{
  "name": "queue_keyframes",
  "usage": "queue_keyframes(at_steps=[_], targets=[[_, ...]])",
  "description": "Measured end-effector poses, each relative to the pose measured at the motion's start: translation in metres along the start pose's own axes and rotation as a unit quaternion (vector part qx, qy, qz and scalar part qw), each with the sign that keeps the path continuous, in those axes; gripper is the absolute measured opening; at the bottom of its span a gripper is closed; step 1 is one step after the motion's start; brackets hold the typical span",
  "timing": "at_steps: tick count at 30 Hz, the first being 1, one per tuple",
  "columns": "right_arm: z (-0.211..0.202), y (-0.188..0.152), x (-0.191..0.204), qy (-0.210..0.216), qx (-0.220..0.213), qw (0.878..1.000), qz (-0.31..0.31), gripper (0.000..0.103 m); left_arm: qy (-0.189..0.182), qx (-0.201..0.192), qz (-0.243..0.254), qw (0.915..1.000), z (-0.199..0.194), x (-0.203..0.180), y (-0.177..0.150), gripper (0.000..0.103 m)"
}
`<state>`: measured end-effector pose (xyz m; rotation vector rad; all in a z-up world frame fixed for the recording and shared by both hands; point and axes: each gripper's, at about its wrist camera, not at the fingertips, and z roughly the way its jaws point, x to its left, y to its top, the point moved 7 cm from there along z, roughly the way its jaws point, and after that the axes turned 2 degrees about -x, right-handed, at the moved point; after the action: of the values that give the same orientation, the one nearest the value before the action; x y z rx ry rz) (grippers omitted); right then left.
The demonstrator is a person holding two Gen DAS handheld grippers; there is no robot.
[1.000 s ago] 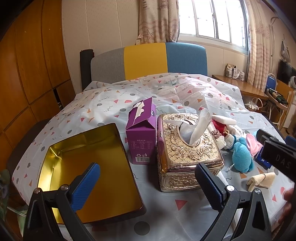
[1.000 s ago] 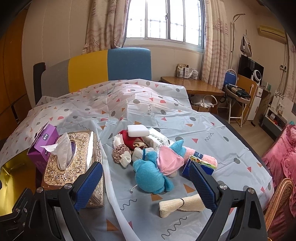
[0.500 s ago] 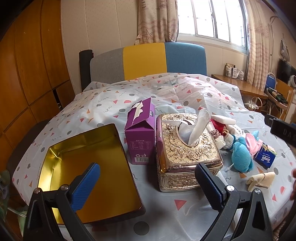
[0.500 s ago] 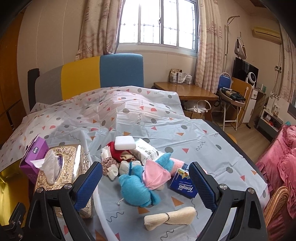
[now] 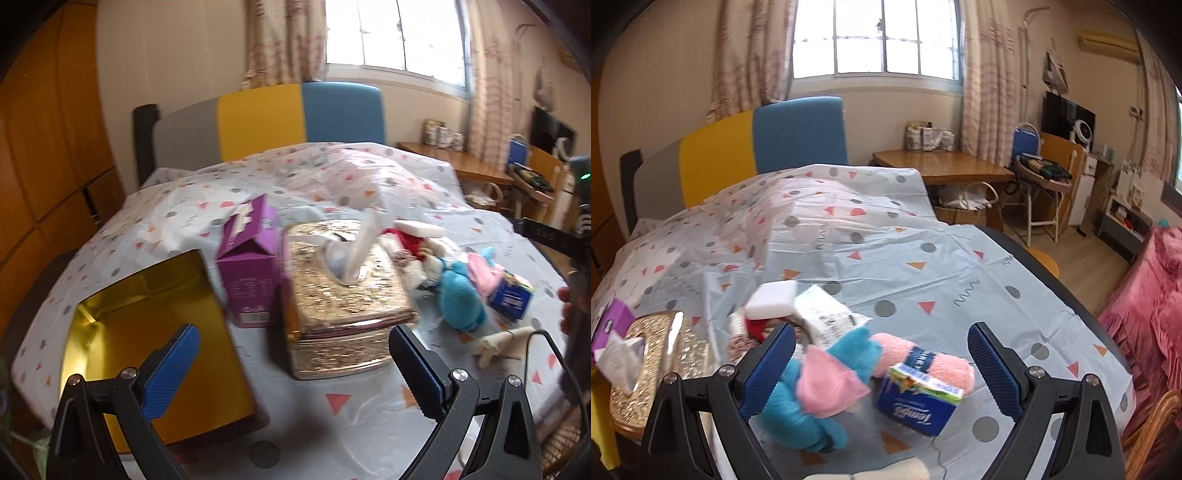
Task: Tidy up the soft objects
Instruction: 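Grasp the blue plush with the left tool while the right tool approaches the beige tube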
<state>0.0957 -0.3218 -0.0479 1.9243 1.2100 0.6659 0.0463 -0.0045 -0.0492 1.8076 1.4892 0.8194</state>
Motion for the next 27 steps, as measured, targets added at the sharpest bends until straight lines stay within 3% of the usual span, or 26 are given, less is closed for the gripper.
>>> queue_keyframes(at_steps=[3,6,10,14,22,27], targets=[[0.013,-0.010,-0.031,-0.007,0.021,0.998,0.064,0.096,-0.072,-0.011,0.000,0.9974,-0.007,-0.015,0.010,0.103],[0.020,-0.013,-0.059,-0.004,0.040,0.989,0.142,0.096,-0.107,-0.004,0.039,0.9935,-0.005,-0.043,0.021,0.103],[0.022,-0.021,-0.076,-0.008,0.056,0.981,0.187,0.096,-0.164,0.023,0.068,0.9839,0.008,-0.084,0.034,0.099],[0.024,-0.026,-0.084,-0.006,0.070,0.975,0.211,0.096,-0.195,0.060,0.109,0.9729,0.032,-0.129,0.039,0.082],[0.027,-0.028,-0.090,0.015,0.079,0.967,0.242,0.096,-0.172,0.088,0.235,0.9527,0.087,-0.209,0.024,0.078],[0.029,-0.029,-0.086,0.028,0.085,0.966,0.244,0.096,-0.144,0.123,0.254,0.9486,0.132,-0.226,0.009,0.079]])
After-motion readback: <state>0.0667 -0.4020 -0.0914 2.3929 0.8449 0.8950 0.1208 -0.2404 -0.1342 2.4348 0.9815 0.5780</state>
